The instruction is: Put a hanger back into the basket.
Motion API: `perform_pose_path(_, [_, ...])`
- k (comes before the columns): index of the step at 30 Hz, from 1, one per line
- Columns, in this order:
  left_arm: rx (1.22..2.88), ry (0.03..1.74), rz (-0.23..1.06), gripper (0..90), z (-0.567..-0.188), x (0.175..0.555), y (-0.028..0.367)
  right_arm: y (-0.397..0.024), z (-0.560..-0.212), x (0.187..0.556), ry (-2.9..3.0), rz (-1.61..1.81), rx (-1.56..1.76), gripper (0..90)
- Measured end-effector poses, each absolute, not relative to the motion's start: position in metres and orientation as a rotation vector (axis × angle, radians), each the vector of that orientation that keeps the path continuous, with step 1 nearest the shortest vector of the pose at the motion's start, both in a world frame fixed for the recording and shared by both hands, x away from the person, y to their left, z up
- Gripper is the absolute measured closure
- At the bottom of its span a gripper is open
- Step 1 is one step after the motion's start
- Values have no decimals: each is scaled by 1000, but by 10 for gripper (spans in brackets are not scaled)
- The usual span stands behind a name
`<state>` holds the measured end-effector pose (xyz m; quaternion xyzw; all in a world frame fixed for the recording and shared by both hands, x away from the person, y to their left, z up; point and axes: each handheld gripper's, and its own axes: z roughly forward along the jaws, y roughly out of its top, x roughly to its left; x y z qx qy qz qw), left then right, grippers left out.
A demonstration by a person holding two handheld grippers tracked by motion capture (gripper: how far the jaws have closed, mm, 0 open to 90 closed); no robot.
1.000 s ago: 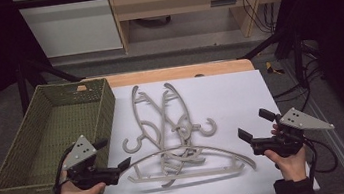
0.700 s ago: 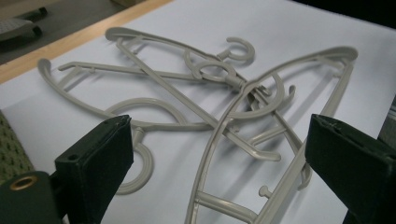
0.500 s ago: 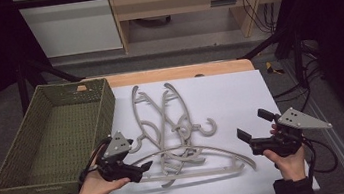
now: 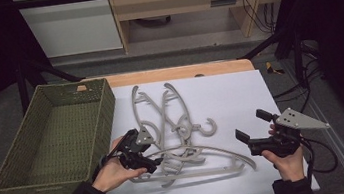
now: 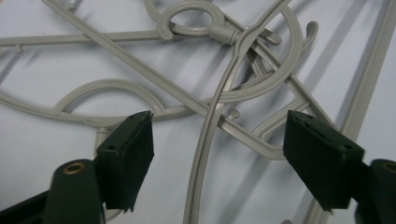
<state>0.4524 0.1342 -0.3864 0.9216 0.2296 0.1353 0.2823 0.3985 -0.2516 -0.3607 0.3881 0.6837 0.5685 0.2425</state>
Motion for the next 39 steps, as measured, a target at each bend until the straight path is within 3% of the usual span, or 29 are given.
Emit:
perform_pose_path(14, [2582,640,339,506,-409,472,124,-251,-362,400,1874,1550,1062,22])
perform_pose_path(25, [2648,611,323,595,-419,479,121,-250,-362,400,1876,1550,1070,21])
perform_pose_path(30, [2688,594,333,684,-422,479,118,-251,-362,400,1877,1551,1064,21])
perform_pose_path(31, [2689,587,332,734,-423,479,118,-251,-362,400,1877,1551,1064,21])
perform_pose_path(39, [2707,514,315,811,-422,474,117,-250,-363,400,1874,1553,1069,21])
